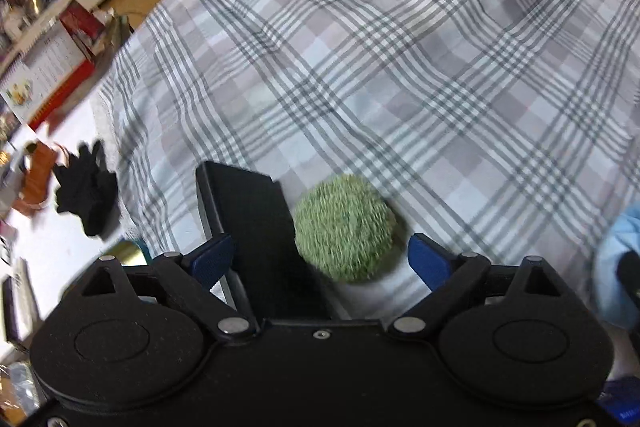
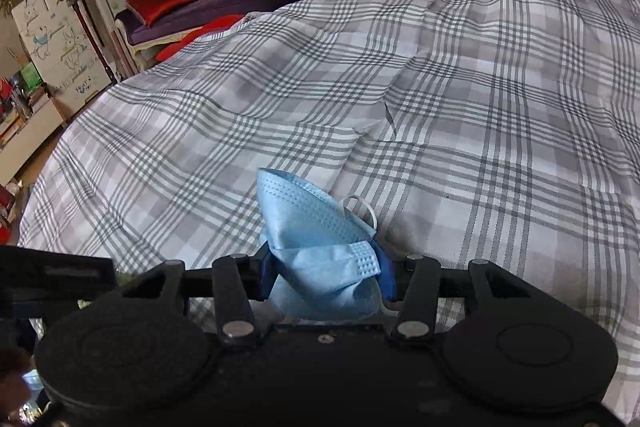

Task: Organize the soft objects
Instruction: 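Grasp the green fuzzy ball with the left tool while right holds the mask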

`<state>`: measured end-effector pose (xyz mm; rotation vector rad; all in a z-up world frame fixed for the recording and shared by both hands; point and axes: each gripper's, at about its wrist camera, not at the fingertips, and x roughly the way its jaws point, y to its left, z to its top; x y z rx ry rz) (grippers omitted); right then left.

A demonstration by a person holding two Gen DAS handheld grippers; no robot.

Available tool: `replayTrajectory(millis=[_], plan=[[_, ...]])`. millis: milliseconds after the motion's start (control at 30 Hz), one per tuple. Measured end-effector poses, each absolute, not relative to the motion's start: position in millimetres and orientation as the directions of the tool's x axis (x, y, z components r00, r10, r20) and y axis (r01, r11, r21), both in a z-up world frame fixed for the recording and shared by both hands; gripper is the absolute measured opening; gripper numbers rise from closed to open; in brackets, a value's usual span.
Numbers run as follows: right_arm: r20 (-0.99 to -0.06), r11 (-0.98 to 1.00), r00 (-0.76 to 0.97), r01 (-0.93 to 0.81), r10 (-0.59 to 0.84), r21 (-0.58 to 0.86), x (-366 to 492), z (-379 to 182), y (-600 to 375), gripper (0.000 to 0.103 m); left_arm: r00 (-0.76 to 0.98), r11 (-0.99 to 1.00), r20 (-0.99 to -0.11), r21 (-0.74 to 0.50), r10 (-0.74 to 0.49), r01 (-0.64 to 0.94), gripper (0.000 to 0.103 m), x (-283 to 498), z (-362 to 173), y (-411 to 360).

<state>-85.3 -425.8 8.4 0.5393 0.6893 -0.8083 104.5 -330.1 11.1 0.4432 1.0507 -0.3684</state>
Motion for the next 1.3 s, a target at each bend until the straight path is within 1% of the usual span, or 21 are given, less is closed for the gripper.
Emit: replayTrajectory(millis=[67,200,333,400,467,600,733,800,833,867,900,1100,1300], plan=[[-0.727,0.589,0.506,0.789,-0.464,0.174,-84,9,-424,0.048,0.461,0.848,-0.884,0.187,-0.075,0.496,0.091,105,9,-335],[-0.72,0.599,0.511,0.783,-0.469,0.166,-82,10,-421,0.048,0.418,0.849,-0.904,0.152,-0.088,0.506,0.09,109,2,-343],[-0.716,0.601,0.516,0.781,-0.47,0.169,-84,11,-421,0.048,0.421,0.835,-0.903,0.167,-0.083,0.524,0.09,107,-4,-352],[-0.717,0.603,0.517,0.78,-0.467,0.169,-84,10,-422,0.048,0.397,0.838,-0.914,0.151,-0.084,0.524,0.09,111,-9,-354],[-0.716,0.604,0.518,0.779,-0.468,0.168,-84,10,-421,0.048,0.37,0.845,-0.925,0.13,-0.084,0.519,0.086,115,-15,-354],[-0.715,0.606,0.522,0.776,-0.465,0.173,-84,10,-422,0.048,0.385,0.846,-0.92,0.148,-0.073,0.513,0.085,117,-22,-356],[-0.717,0.606,0.521,0.776,-0.462,0.174,-84,9,-423,0.048,0.385,0.851,-0.919,0.135,-0.084,0.507,0.085,120,-25,-354],[-0.717,0.607,0.522,0.775,-0.462,0.173,-83,8,-423,0.048,0.39,0.853,-0.917,0.136,-0.084,0.504,0.08,121,-25,-353],[-0.717,0.608,0.521,0.775,-0.462,0.172,-83,8,-423,0.048,0.397,0.851,-0.914,0.144,-0.082,0.505,0.073,121,-24,-354],[-0.718,0.609,0.521,0.775,-0.462,0.17,-83,8,-422,0.048,0.411,0.848,-0.908,0.157,-0.078,0.507,0.059,121,-23,-355],[-0.717,0.61,0.521,0.775,-0.463,0.169,-82,8,-422,0.048,0.429,0.84,-0.901,0.178,-0.07,0.512,0.055,119,-22,-356],[-0.71,0.611,0.532,0.771,-0.462,0.181,-82,5,-424,0.047,0.414,0.832,-0.903,0.139,-0.117,0.537,0.053,118,-13,-354],[-0.705,0.614,0.529,0.771,-0.473,0.167,-82,5,-424,0.047,0.42,0.82,-0.89,0.103,-0.177,0.563,0.053,106,17,-343]])
